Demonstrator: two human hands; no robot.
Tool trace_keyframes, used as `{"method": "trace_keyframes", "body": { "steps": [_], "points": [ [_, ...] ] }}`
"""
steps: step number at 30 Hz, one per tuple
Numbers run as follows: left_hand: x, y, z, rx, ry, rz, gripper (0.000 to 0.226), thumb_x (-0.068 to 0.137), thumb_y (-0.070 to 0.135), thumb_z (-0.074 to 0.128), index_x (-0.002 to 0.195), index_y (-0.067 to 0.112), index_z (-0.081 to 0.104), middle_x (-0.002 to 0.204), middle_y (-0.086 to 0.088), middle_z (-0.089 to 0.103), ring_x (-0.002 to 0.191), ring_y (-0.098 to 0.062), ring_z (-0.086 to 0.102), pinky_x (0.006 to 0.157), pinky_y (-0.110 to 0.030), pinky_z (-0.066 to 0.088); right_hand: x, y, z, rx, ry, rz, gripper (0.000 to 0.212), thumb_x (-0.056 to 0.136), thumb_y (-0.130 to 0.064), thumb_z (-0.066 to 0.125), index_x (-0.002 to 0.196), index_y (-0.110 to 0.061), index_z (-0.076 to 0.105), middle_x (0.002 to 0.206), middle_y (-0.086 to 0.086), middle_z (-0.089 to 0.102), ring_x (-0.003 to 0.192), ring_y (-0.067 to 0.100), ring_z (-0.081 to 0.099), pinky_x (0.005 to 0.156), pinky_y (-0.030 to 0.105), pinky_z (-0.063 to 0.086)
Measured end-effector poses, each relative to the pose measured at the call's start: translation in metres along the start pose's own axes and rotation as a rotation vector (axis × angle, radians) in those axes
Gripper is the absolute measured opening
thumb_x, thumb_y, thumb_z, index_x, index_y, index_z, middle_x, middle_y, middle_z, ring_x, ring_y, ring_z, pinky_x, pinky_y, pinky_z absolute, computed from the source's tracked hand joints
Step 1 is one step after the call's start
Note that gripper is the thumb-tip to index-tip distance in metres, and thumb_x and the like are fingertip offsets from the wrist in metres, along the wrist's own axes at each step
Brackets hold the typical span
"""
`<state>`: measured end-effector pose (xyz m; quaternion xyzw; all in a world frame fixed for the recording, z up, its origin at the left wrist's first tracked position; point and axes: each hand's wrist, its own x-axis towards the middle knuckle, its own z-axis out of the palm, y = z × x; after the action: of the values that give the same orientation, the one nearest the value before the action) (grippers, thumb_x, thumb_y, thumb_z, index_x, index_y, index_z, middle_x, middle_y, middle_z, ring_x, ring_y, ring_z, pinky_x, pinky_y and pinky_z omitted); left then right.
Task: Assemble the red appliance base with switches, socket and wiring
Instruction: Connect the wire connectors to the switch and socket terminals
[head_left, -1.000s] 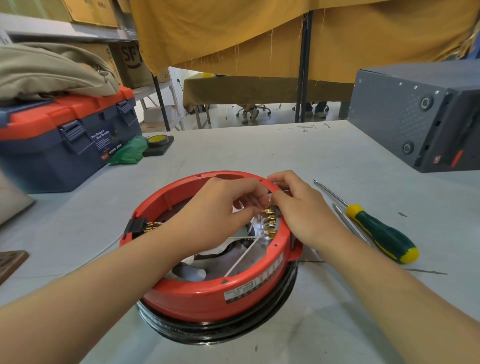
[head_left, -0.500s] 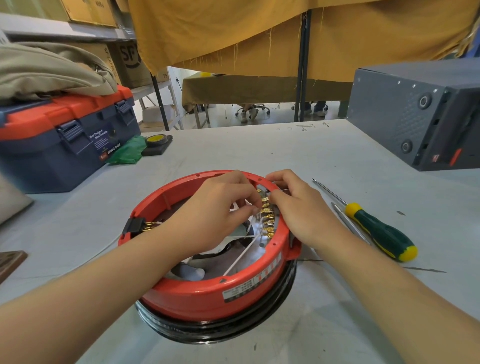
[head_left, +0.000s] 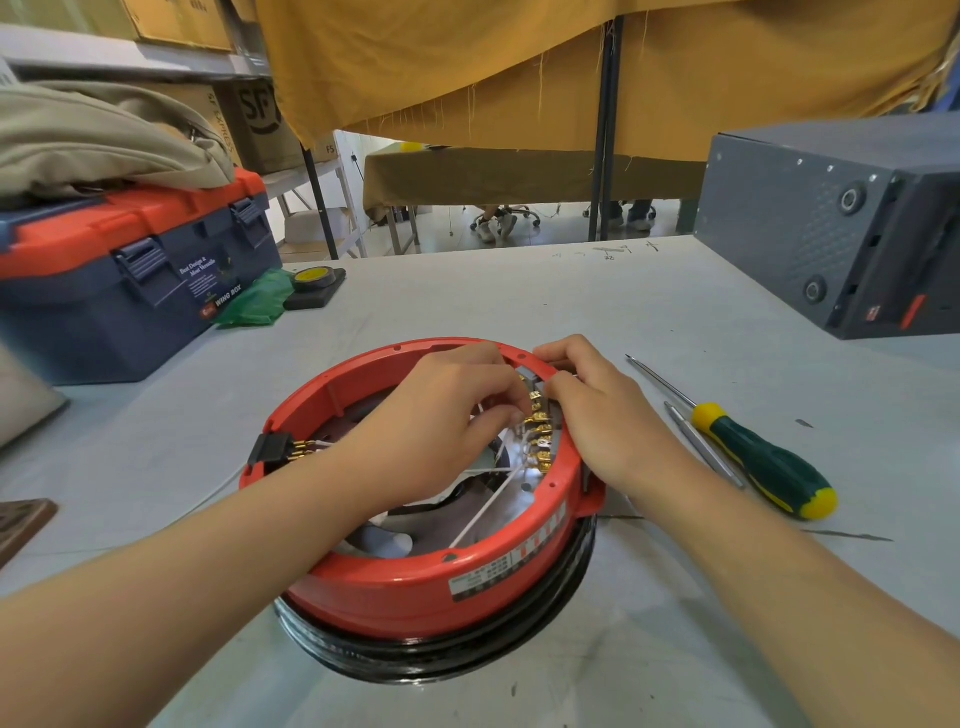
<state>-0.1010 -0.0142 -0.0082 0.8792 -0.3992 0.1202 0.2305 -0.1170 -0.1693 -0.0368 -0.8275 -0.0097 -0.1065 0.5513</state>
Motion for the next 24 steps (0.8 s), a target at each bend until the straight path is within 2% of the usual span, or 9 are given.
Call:
{"method": "trace_keyframes", "body": {
  "steps": [2,6,9,12,17,19,21,24],
  "points": [
    [0.0,0.0,0.0,-0.006,-0.005,-0.004,0.007,0.087,0.008,0.062,0.084,0.011,0.068,0.083,0.001,0.058,0.075,-0.007,0.05,0.072,-0.022,0.04,0.0,0.0,-0.002,-0.022,-0.008,0.004,0.021,0.095,-0.018,0.041,0.105,-0.028,0.057,0.09,-0.006,0.057,0.071,0.005,0.052,0.056,0.02,0.034],
    [-0.002,-0.001,-0.001,-0.002,-0.006,-0.006,0.007,0.087,0.01,0.062,0.085,0.013,0.068,0.084,0.002,0.058,0.074,-0.007,0.051,0.07,-0.02,0.04,0.003,-0.001,-0.011,-0.193,0.003,-0.04,0.021,0.093,-0.027,0.047,0.111,-0.027,0.058,0.097,-0.002,0.051,0.077,0.005,0.051,0.057,0.018,0.036],
    [-0.002,-0.001,-0.001,-0.001,-0.004,-0.009,0.007,0.087,0.011,0.062,0.085,0.014,0.068,0.084,0.003,0.058,0.074,-0.004,0.051,0.069,-0.016,0.039,0.004,-0.001,-0.019,-0.373,0.051,-0.073,0.02,0.091,-0.035,0.051,0.105,-0.023,0.056,0.073,-0.004,0.053,0.064,0.008,0.052,0.055,0.024,0.038],
    [-0.002,-0.001,-0.001,0.001,-0.004,-0.018,0.007,0.087,0.012,0.062,0.085,0.015,0.068,0.084,0.004,0.058,0.076,-0.003,0.051,0.069,-0.014,0.038,0.004,0.0,-0.02,-0.378,0.028,-0.064,0.02,0.091,-0.04,0.051,0.099,-0.022,0.056,0.057,-0.001,0.052,0.049,0.013,0.051,0.052,0.028,0.039],
    [-0.002,-0.001,0.0,0.005,-0.001,-0.02,0.007,0.087,0.012,0.063,0.085,0.016,0.068,0.084,0.005,0.058,0.077,-0.005,0.052,0.069,-0.014,0.038,0.003,-0.003,-0.019,-0.318,-0.017,-0.059,0.02,0.094,-0.037,0.05,0.106,-0.022,0.055,0.061,0.003,0.059,0.057,0.017,0.058,0.059,0.032,0.048],
    [-0.002,-0.001,0.0,0.007,-0.002,-0.018,0.007,0.087,0.013,0.062,0.085,0.016,0.068,0.084,0.005,0.059,0.077,-0.005,0.052,0.069,-0.015,0.038,0.002,-0.004,-0.019,-0.291,-0.034,-0.068,0.018,0.095,-0.034,0.049,0.106,-0.022,0.055,0.065,0.008,0.065,0.065,0.021,0.063,0.066,0.037,0.053],
    [-0.001,-0.002,0.0,0.006,-0.007,-0.018,0.007,0.087,0.012,0.063,0.085,0.015,0.068,0.084,0.003,0.059,0.075,-0.005,0.051,0.069,-0.017,0.039,0.001,-0.005,-0.018,-0.278,-0.049,-0.079,0.016,0.096,-0.033,0.048,0.106,-0.022,0.055,0.072,0.014,0.069,0.071,0.026,0.065,0.072,0.042,0.053],
    [0.0,-0.002,0.0,-0.001,-0.012,-0.017,0.007,0.087,0.011,0.062,0.084,0.014,0.068,0.084,0.002,0.059,0.075,-0.006,0.051,0.071,-0.021,0.04,0.0,-0.006,-0.018,-0.28,-0.059,-0.094,0.015,0.097,-0.031,0.046,0.105,-0.022,0.055,0.072,0.017,0.068,0.072,0.029,0.064,0.072,0.044,0.052]
  ]
}}
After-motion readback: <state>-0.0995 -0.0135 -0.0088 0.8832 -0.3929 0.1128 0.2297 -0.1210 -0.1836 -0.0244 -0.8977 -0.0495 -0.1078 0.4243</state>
